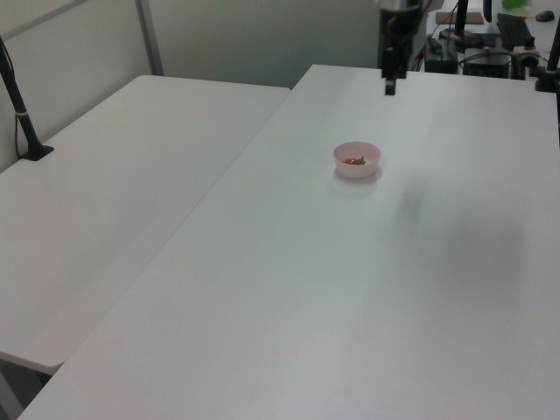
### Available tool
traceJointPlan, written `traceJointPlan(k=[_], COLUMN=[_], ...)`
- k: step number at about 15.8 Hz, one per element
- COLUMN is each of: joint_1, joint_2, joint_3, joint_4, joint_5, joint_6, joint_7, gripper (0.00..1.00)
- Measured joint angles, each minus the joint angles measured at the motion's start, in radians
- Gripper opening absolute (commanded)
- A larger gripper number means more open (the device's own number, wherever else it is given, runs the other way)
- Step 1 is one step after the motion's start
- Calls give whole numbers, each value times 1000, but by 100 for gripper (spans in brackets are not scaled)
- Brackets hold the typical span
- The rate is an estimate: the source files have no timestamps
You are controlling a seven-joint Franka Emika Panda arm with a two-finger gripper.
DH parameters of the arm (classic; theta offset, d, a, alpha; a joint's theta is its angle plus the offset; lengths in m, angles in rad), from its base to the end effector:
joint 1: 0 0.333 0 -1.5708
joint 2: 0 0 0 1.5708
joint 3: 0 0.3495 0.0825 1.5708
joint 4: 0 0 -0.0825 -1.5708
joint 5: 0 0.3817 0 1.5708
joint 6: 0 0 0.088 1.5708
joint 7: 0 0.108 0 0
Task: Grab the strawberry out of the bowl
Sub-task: 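Move the open gripper over the pink bowl and lower it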
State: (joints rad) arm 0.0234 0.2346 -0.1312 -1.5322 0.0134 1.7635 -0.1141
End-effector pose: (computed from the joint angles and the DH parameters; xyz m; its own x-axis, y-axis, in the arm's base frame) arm 0.6365 -0.0587 0.5532 1.0000 0.0072 -0.0033 0.0073 -0.9998 0.0170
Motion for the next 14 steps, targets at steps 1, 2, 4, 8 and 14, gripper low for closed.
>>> traceJointPlan(k=[1, 2, 4, 8, 14], joint_1=[-1, -1, -3, -4, -5], joint_2=[33, 62, 104, 168, 237], joint_3=[0, 0, 0, 0, 0], joint_4=[13, 24, 33, 37, 37], joint_5=[0, 0, 0, 0, 0], joint_6=[32, 65, 109, 165, 262], joint_7=[0, 0, 1, 29, 101], gripper=[100, 100, 100, 100, 96])
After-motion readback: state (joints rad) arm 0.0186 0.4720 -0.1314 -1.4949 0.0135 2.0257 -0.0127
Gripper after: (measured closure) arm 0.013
